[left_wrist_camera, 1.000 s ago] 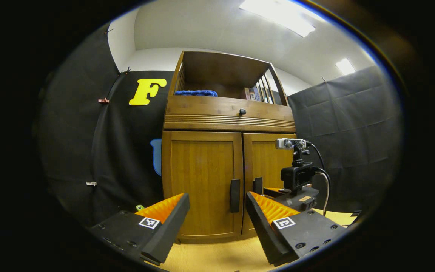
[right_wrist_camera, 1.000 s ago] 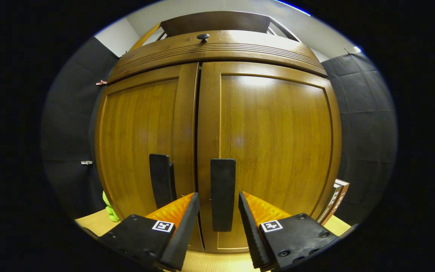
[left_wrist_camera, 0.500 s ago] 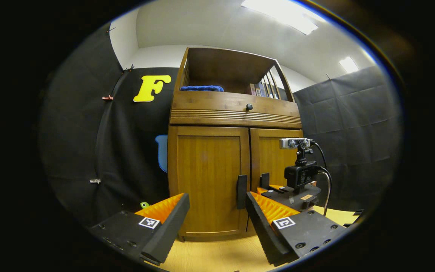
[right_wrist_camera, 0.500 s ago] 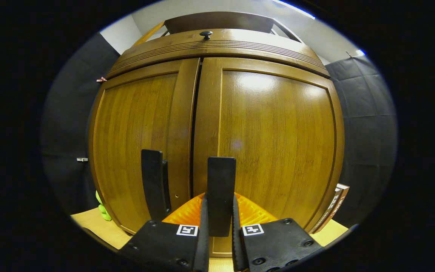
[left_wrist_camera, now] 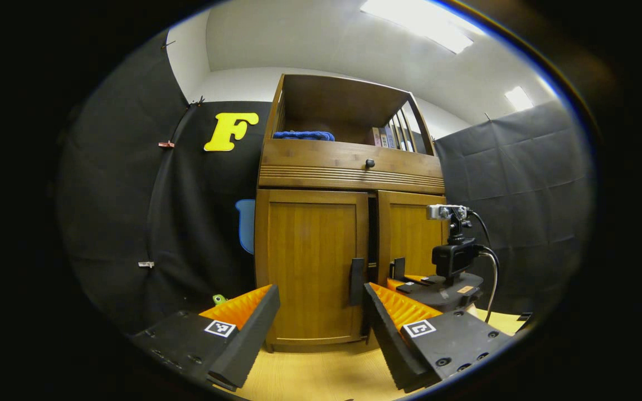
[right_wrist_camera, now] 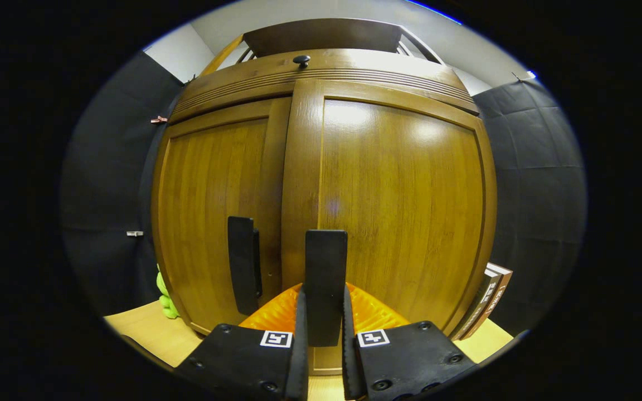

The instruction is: Open the right door of the double-door shoe cabinet with the right hand, and open the left door with the left hand.

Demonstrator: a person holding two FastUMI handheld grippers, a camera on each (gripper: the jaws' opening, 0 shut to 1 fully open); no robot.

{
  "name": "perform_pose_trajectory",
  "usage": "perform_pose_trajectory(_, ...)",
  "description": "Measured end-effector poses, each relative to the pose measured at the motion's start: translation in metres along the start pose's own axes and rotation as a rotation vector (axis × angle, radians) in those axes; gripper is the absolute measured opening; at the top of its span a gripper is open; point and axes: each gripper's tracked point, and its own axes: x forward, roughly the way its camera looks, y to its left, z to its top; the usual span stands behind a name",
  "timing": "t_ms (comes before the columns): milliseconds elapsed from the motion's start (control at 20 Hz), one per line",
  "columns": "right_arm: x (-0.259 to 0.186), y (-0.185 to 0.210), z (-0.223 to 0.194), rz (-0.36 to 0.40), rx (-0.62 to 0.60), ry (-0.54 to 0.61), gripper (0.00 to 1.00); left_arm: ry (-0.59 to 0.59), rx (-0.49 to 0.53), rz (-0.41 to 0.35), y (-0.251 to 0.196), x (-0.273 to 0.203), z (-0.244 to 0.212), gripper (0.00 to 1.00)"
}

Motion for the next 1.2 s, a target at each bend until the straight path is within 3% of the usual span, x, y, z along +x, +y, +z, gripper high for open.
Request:
perform_pose_trajectory(250,-0.031,-0.007,0.000,0.015,-0.009,-0.004,0.23,0.003,0.006,-0.012,-0.016,-0.012,0.002,0.91)
perform_pose_trajectory(350,-0.042,-0.011,0.001,0.021,-0.008,-0.006,0.28,-0.003,0.007,-0.022,-0.023,-0.017,0.005,0.93)
perform_pose_trajectory(400,-0.046,-0.014,0.001,0.024,-0.008,-0.006,0.23,-0.003,0.007,-0.028,-0.027,-0.019,0.005,0.93)
perform_pose_trajectory(500,-0.057,-0.019,0.000,0.030,-0.009,-0.004,0.28,0.000,0.007,-0.043,-0.036,-0.019,0.006,0.93)
perform_pose_trajectory(700,-0.080,-0.028,0.003,0.046,-0.016,0.005,0.28,-0.008,-0.007,-0.058,-0.048,-0.018,0.008,0.93)
perform_pose_trajectory(750,-0.086,-0.032,0.004,0.048,-0.017,0.007,0.23,-0.008,-0.010,-0.063,-0.052,-0.018,0.006,0.93)
perform_pose_trajectory(800,-0.092,-0.035,0.004,0.050,-0.019,0.009,0.28,-0.008,-0.014,-0.071,-0.056,-0.016,0.005,0.93)
perform_pose_trajectory(1200,-0.124,-0.062,0.008,0.046,-0.044,0.023,0.28,0.009,-0.024,-0.136,-0.089,-0.006,-0.004,0.94)
